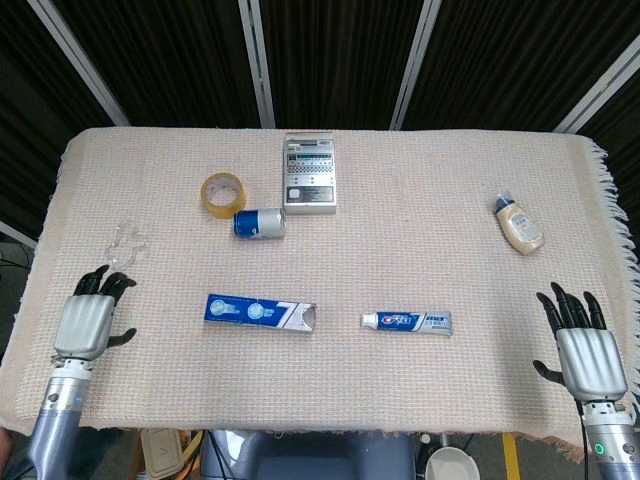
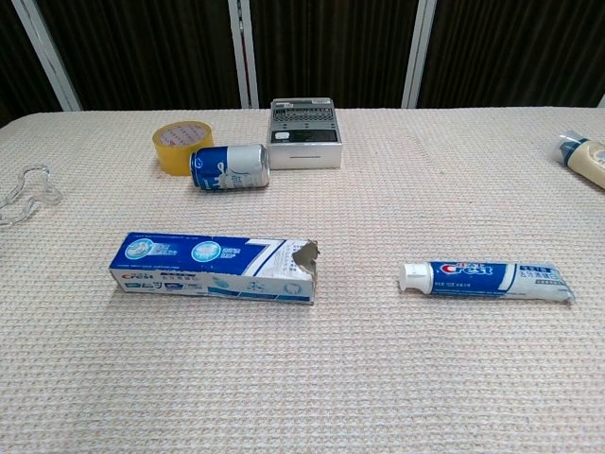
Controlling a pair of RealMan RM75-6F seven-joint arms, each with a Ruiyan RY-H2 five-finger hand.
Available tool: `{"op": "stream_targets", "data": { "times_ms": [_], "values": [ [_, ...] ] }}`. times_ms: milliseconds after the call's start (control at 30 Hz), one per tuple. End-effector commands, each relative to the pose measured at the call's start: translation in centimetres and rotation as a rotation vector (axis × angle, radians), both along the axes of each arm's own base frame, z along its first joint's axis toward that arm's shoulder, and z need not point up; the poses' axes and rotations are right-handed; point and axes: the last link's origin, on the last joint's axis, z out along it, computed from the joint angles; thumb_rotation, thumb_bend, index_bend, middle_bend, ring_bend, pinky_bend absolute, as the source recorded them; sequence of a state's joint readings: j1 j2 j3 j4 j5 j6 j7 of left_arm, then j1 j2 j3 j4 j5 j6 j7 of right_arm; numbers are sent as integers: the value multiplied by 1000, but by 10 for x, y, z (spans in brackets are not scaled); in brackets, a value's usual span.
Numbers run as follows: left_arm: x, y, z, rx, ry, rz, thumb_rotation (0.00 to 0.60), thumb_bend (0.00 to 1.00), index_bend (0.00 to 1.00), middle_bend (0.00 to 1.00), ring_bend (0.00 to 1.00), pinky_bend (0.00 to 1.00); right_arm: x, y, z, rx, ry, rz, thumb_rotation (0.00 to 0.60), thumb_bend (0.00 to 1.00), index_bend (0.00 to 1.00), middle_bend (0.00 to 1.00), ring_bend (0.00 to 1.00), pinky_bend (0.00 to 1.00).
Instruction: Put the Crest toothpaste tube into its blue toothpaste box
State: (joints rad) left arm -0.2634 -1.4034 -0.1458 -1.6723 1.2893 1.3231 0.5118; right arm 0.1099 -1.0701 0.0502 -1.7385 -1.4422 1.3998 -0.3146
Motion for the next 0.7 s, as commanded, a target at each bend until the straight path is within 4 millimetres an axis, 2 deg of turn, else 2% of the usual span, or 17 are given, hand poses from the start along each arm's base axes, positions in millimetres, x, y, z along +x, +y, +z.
{"op": "stream_targets", "data": {
  "times_ms": [33, 267, 700],
  "values": [
    [22, 11, -22, -22, -1, -23, 600, 120, 306, 241, 104, 214, 1, 0, 1, -2, 3, -1, 600, 47, 117, 37, 130, 0],
    [39, 16, -42, -32, 5, -42, 600, 120, 307, 224, 104, 213, 0, 1, 3, -1, -1, -9, 600, 46, 117, 37, 130, 0],
    [72, 13, -58, -62, 34, -121, 600, 120, 287, 224, 104, 210, -2, 1, 5, -3, -10, -16, 600, 47, 117, 37, 130, 0]
  ]
}}
